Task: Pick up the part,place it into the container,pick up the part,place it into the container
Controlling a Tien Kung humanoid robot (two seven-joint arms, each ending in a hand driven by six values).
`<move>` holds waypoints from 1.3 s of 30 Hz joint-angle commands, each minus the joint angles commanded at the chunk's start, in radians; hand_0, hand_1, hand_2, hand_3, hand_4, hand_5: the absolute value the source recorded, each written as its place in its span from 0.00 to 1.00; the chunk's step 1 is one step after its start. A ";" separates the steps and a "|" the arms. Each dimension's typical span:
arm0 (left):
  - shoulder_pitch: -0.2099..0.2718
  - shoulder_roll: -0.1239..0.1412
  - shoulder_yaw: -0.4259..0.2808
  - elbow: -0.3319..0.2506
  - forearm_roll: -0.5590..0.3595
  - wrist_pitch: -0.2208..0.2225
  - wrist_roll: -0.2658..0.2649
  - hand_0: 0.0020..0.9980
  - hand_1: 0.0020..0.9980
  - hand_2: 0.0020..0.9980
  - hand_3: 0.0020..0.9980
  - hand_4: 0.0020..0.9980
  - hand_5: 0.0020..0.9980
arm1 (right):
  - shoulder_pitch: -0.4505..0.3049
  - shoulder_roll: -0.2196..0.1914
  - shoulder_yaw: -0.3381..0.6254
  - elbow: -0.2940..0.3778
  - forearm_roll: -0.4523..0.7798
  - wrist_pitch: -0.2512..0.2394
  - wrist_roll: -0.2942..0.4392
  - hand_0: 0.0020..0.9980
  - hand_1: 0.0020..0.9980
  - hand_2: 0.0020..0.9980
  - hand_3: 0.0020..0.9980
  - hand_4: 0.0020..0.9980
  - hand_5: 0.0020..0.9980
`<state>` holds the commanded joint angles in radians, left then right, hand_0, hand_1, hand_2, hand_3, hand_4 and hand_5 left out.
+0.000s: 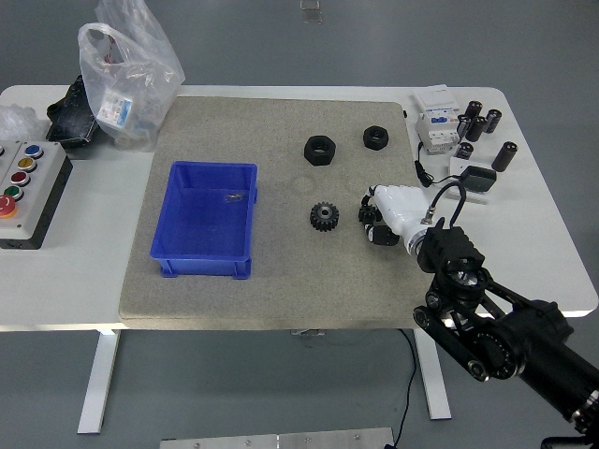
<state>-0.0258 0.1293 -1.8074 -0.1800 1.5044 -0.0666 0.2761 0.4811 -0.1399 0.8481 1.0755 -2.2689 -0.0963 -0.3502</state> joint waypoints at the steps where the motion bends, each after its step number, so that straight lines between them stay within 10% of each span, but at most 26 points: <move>1: -0.001 0.000 0.002 0.000 -0.002 0.000 0.000 0.67 0.66 0.66 0.80 0.66 0.21 | 0.001 -0.001 -0.003 0.000 0.000 -0.007 0.002 0.23 0.31 0.33 0.33 0.00 0.00; 14: -0.002 0.003 0.008 0.000 -0.008 0.001 0.001 0.67 0.66 0.66 0.80 0.66 0.21 | 0.158 0.005 -0.162 0.083 0.108 -0.107 0.097 0.24 0.30 0.30 0.25 0.00 0.00; 26: -0.008 0.005 0.019 0.000 -0.008 0.000 0.006 0.67 0.66 0.66 0.80 0.66 0.21 | 0.298 0.108 -0.435 0.090 0.397 -0.164 0.222 0.34 0.40 0.40 0.25 0.00 0.00; 27: -0.008 0.005 0.017 0.000 -0.006 -0.001 0.007 0.67 0.66 0.66 0.80 0.66 0.21 | 0.301 0.112 -0.452 0.087 0.407 -0.151 0.219 0.37 0.53 0.64 0.47 0.00 0.00; 33: -0.006 0.006 0.011 0.000 0.002 -0.001 0.010 0.67 0.66 0.66 0.80 0.66 0.21 | 0.302 0.130 -0.482 0.066 0.386 -0.110 0.199 0.37 0.53 0.64 0.47 0.00 0.00; 34: -0.007 0.006 0.012 0.000 0.002 -0.002 0.011 0.67 0.66 0.66 0.80 0.66 0.21 | 0.301 0.132 -0.486 0.064 0.381 -0.106 0.197 0.39 0.68 0.83 0.75 0.00 0.07; 39: -0.009 0.006 0.017 0.000 -0.002 -0.002 0.009 0.67 0.66 0.64 0.80 0.65 0.21 | 0.297 0.134 -0.490 0.065 0.371 -0.102 0.193 0.39 0.70 0.85 0.80 0.00 0.09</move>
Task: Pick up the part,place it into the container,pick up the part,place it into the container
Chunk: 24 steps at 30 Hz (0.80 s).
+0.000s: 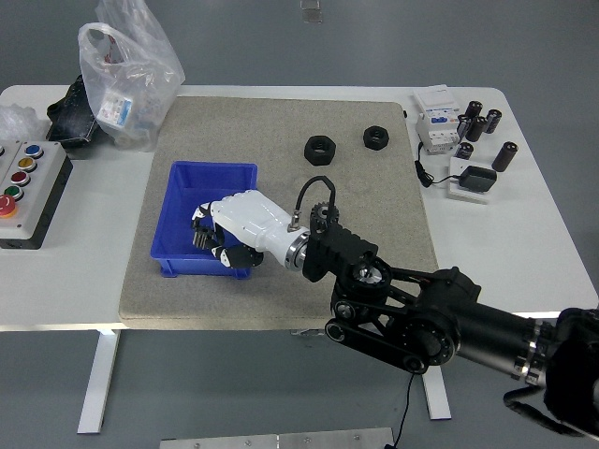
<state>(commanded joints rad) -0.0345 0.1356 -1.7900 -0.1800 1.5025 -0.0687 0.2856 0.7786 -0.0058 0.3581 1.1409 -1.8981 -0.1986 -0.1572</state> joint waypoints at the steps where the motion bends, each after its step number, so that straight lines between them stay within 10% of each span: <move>1: -0.001 0.000 0.002 0.000 -0.002 0.000 0.000 0.67 0.66 0.64 0.80 0.65 0.21 | -0.001 0.000 0.002 0.001 -0.002 0.001 -0.001 0.39 0.70 0.85 0.80 0.00 0.09; 15: -0.001 0.000 0.013 0.000 -0.009 -0.001 -0.002 0.67 0.66 0.63 0.78 0.65 0.21 | -0.021 -0.012 0.078 0.013 -0.013 -0.004 0.003 0.40 0.70 0.85 0.79 0.00 0.08; 23: 0.003 -0.005 0.007 0.000 -0.006 0.000 -0.002 0.67 0.66 0.64 0.79 0.65 0.21 | -0.121 -0.100 0.274 -0.022 -0.094 0.011 -0.040 0.39 0.70 0.84 0.78 0.02 0.08; 24: 0.004 -0.005 0.003 0.000 -0.004 0.001 -0.001 0.67 0.66 0.63 0.78 0.64 0.20 | -0.133 -0.114 0.300 -0.030 -0.105 0.023 -0.050 0.39 0.70 0.84 0.79 0.32 0.09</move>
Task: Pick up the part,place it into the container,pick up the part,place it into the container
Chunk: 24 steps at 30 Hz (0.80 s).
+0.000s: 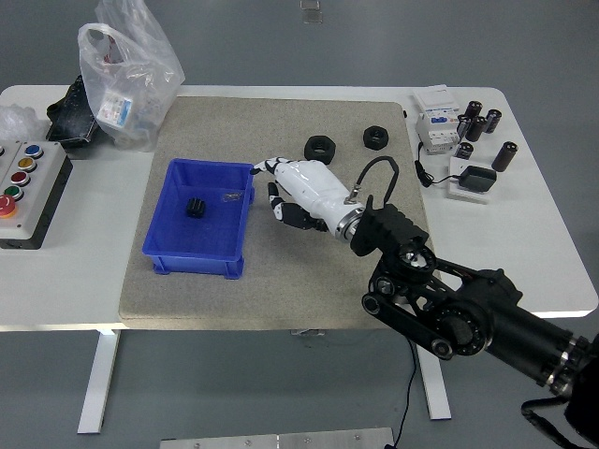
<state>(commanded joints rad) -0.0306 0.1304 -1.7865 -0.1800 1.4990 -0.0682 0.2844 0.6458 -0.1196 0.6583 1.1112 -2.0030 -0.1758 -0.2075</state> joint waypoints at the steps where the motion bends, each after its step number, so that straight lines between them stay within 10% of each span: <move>1: 0.001 0.000 -0.002 0.000 0.002 0.000 0.000 0.67 0.66 0.63 0.78 0.64 0.20 | -0.008 -0.008 0.019 -0.005 -0.007 0.009 -0.007 0.39 0.70 0.84 0.79 0.32 0.09; 6: 0.001 -0.001 -0.002 0.000 0.001 0.000 -0.004 0.67 0.66 0.63 0.78 0.64 0.20 | -0.066 -0.051 0.124 0.000 -0.032 0.071 -0.056 0.39 0.70 0.84 0.79 0.32 0.09; 7: 0.000 -0.001 -0.001 0.000 0.000 0.000 -0.004 0.67 0.66 0.63 0.77 0.63 0.20 | -0.073 -0.055 0.132 0.000 -0.029 0.077 -0.060 0.39 0.74 0.92 0.95 0.84 0.28; 24: -0.008 -0.005 0.006 0.000 0.002 0.000 -0.002 0.67 0.66 0.62 0.76 0.62 0.20 | -0.096 -0.034 0.078 -0.029 0.066 0.128 -0.078 0.41 0.81 1.00 1.00 0.97 0.43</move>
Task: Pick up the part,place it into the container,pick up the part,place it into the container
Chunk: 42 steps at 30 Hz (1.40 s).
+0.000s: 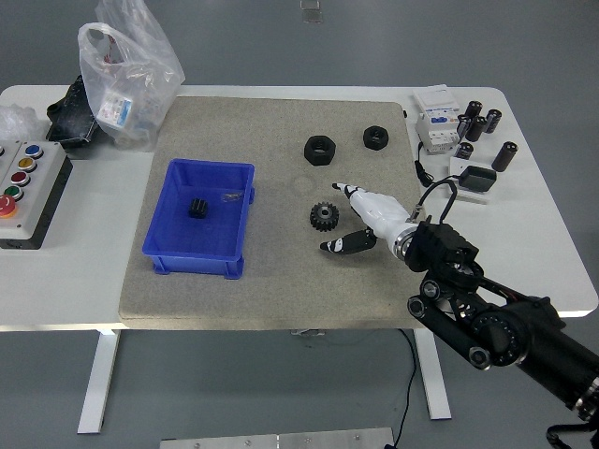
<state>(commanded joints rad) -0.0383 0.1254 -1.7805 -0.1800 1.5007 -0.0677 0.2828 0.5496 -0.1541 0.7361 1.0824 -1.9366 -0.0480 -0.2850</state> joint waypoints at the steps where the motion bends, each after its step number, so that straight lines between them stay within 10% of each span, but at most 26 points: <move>1: 0.000 0.000 0.000 0.000 0.001 0.000 0.001 0.67 0.66 0.62 0.76 0.62 0.20 | 0.008 0.006 -0.013 -0.015 0.003 -0.002 -0.001 0.41 0.80 0.99 1.00 0.99 0.45; 12: -0.004 -0.001 0.002 0.000 0.003 -0.001 0.001 0.67 0.66 0.62 0.76 0.62 0.20 | 0.065 0.054 -0.128 -0.120 0.003 -0.125 0.000 0.38 0.71 0.83 0.94 0.95 0.41; 13: -0.004 -0.001 0.001 0.000 0.004 -0.001 0.002 0.67 0.66 0.62 0.76 0.62 0.20 | 0.067 0.057 -0.134 -0.124 0.004 -0.137 0.003 0.31 0.47 0.38 0.61 0.65 0.18; 31: -0.004 -0.002 -0.002 0.000 0.010 -0.002 0.000 0.67 0.66 0.62 0.76 0.62 0.20 | 0.084 0.074 -0.177 -0.174 -0.032 -0.219 0.039 0.27 0.42 0.29 0.47 0.61 0.10; 42: -0.005 -0.002 -0.004 0.000 0.012 -0.002 -0.001 0.67 0.66 0.63 0.76 0.62 0.20 | 0.120 0.078 -0.217 -0.091 -0.069 -0.249 0.055 0.26 0.42 0.29 0.46 0.60 0.09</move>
<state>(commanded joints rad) -0.0437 0.1236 -1.7842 -0.1800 1.5127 -0.0701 0.2820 0.6696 -0.0759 0.5193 0.9918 -2.0060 -0.2966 -0.2297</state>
